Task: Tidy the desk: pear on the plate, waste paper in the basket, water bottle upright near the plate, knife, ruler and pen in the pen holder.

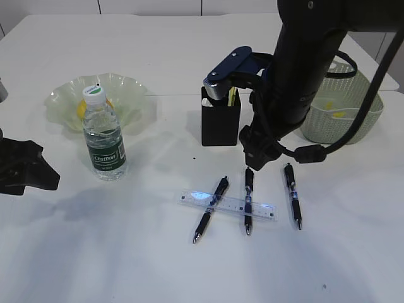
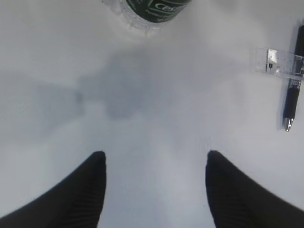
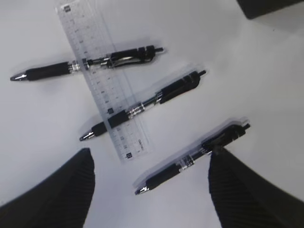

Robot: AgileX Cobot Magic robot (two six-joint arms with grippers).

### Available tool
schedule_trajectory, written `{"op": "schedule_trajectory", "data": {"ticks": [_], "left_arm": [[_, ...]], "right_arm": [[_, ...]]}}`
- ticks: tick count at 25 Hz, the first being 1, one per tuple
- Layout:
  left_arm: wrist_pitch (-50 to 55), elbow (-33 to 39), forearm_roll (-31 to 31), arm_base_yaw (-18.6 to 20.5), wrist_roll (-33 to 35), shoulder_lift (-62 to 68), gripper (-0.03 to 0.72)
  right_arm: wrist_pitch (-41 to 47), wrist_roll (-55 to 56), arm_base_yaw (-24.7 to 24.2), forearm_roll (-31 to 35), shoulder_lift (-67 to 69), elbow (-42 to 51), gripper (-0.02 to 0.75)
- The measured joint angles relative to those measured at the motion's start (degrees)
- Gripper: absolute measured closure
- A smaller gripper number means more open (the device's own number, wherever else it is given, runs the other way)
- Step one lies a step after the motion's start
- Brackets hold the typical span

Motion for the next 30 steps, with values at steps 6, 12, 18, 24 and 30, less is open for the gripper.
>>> {"op": "schedule_trajectory", "data": {"ticks": [6, 12, 18, 24, 30], "left_arm": [[-0.2, 0.0, 0.0, 0.0, 0.53, 0.0, 0.185], [1.01, 0.0, 1.1, 0.0, 0.53, 0.0, 0.183], [3.29, 0.0, 9.43, 0.0, -0.36, -2.95, 0.182], [3.95, 0.0, 20.3, 0.0, -5.91, -8.99, 0.182], [6.19, 0.0, 21.99, 0.0, -6.62, -10.54, 0.182]], "right_arm": [[-2.21, -0.64, 0.0, 0.21, 0.66, -0.09, 0.182], [-2.44, -2.83, 0.0, 1.74, 3.83, -0.13, 0.182], [-2.78, -4.18, 0.0, 2.43, 6.63, -0.35, 0.182], [-3.37, -4.97, 0.0, 2.57, 7.62, -0.83, 0.182], [-4.16, -7.43, 0.0, 2.59, 9.55, -0.89, 0.182]]}}
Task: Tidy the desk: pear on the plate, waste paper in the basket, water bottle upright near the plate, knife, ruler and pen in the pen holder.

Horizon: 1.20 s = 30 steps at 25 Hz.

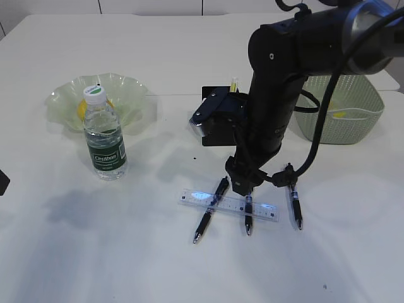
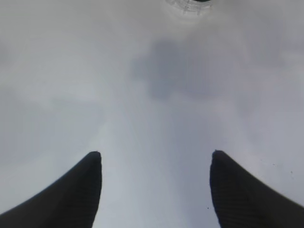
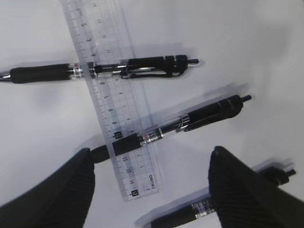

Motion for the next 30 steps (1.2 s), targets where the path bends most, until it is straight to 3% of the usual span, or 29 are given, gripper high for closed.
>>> {"op": "schedule_trajectory", "data": {"ticks": [11, 30], "left_arm": [[0.0, 0.0, 0.03, 0.0, -0.13, 0.0, 0.182], [-1.08, 0.0, 0.03, 0.0, -0.13, 0.0, 0.182]], "right_arm": [[-3.62, -8.95, 3.74, -0.34, 2.79, -0.08, 0.182], [-4.02, -10.55, 3.74, 1.27, 6.21, -0.08, 0.182]]}}
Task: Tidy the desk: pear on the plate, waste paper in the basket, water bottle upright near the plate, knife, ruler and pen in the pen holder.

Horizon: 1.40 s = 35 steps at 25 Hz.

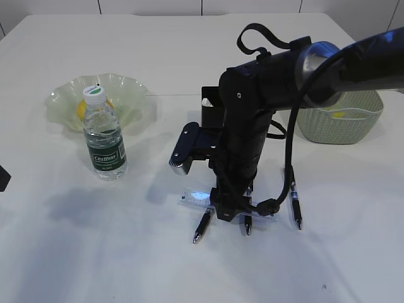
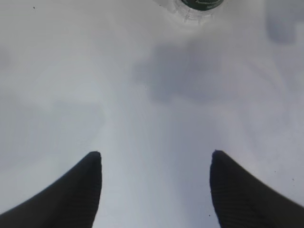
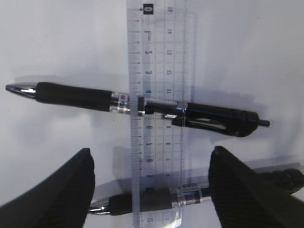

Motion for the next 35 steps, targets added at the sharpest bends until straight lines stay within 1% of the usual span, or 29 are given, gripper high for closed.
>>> {"op": "schedule_trajectory", "data": {"ticks": [19, 22, 28, 35], "left_arm": [[-0.27, 0.0, -0.19, 0.0, 0.0, 0.0, 0.185], [-0.31, 0.0, -0.19, 0.0, 0.0, 0.0, 0.185], [-0.31, 0.0, -0.24, 0.0, 0.0, 0.0, 0.186], [-0.31, 0.0, -0.33, 0.0, 0.0, 0.0, 0.186]], "right_arm": [[-0.92, -0.13, 0.0, 0.42, 2.13, -0.13, 0.185], [-0.92, -0.13, 0.0, 0.42, 2.13, -0.13, 0.214], [-0.94, -0.17, 0.0, 0.42, 2.13, -0.13, 0.321], [-1.04, -0.17, 0.0, 0.42, 2.13, -0.13, 0.358]]}}
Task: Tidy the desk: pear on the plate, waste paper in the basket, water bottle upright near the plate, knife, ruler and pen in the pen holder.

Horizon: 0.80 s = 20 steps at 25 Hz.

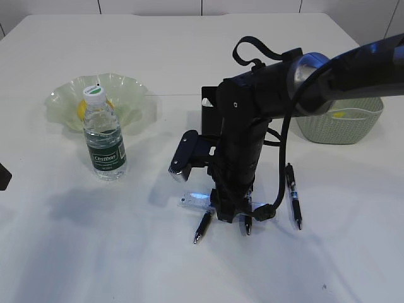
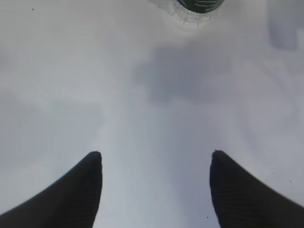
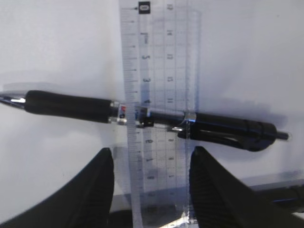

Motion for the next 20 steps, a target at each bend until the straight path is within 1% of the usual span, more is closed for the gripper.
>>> {"op": "schedule_trajectory", "data": {"ticks": [5, 10, 13, 17, 20], "left_arm": [[0.0, 0.0, -0.13, 0.0, 0.0, 0.0, 0.186], [0.0, 0.0, -0.13, 0.0, 0.0, 0.0, 0.186], [0.0, 0.0, -0.13, 0.0, 0.0, 0.0, 0.186], [0.0, 0.0, -0.17, 0.0, 0.0, 0.0, 0.186], [0.0, 0.0, -0.17, 0.0, 0.0, 0.0, 0.186]], "right_arm": [[0.0, 0.0, 0.0, -0.21, 0.0, 0.0, 0.438], [0.0, 0.0, 0.0, -0.34, 0.0, 0.0, 0.445], [0.0, 0.0, 0.0, -0.34, 0.0, 0.0, 0.437], [0.0, 0.0, 0.0, -0.41, 0.0, 0.0, 0.369], [0.0, 0.0, 0.0, -0.41, 0.0, 0.0, 0.347]]}}
